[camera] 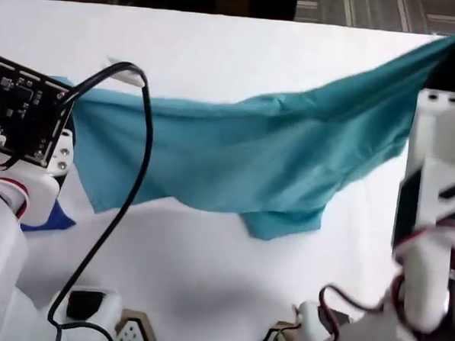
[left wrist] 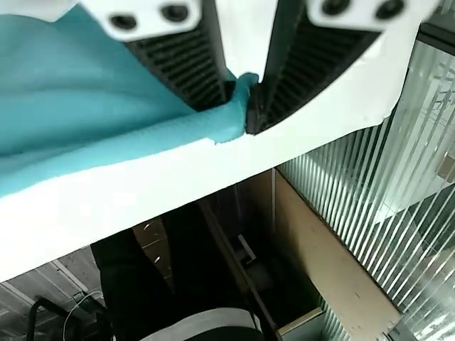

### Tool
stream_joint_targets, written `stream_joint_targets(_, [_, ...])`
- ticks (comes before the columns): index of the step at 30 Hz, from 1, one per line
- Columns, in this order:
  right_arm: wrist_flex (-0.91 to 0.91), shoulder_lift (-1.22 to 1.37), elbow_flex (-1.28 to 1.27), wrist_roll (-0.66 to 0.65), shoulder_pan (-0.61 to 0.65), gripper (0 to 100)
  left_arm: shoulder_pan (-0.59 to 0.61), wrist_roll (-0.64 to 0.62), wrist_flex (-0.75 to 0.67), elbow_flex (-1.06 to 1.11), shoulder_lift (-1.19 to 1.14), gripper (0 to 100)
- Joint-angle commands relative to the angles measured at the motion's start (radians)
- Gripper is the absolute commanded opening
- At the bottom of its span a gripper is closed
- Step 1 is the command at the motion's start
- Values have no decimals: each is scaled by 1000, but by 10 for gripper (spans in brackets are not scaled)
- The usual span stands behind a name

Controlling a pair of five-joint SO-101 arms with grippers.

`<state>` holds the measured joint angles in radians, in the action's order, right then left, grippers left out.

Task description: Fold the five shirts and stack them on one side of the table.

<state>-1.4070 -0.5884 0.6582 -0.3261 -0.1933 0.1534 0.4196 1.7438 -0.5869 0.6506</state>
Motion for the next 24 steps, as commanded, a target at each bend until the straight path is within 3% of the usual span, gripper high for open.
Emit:
stream_joint_targets(1, [-12, -71, 31, 3, 2, 18, 9, -2, 6, -27, 23, 27])
stream_joint_targets(11, [-200, -153, 31, 0, -41, 18, 49, 2, 40, 76, 137, 27])
stream_joint_targets(18, [-105, -151, 31, -57, -154, 18, 57, 2, -12, 282, 239, 27])
stream_joint_targets(24, [-85, -159, 38, -63, -160, 18, 57, 2, -69, 306, 281, 27])
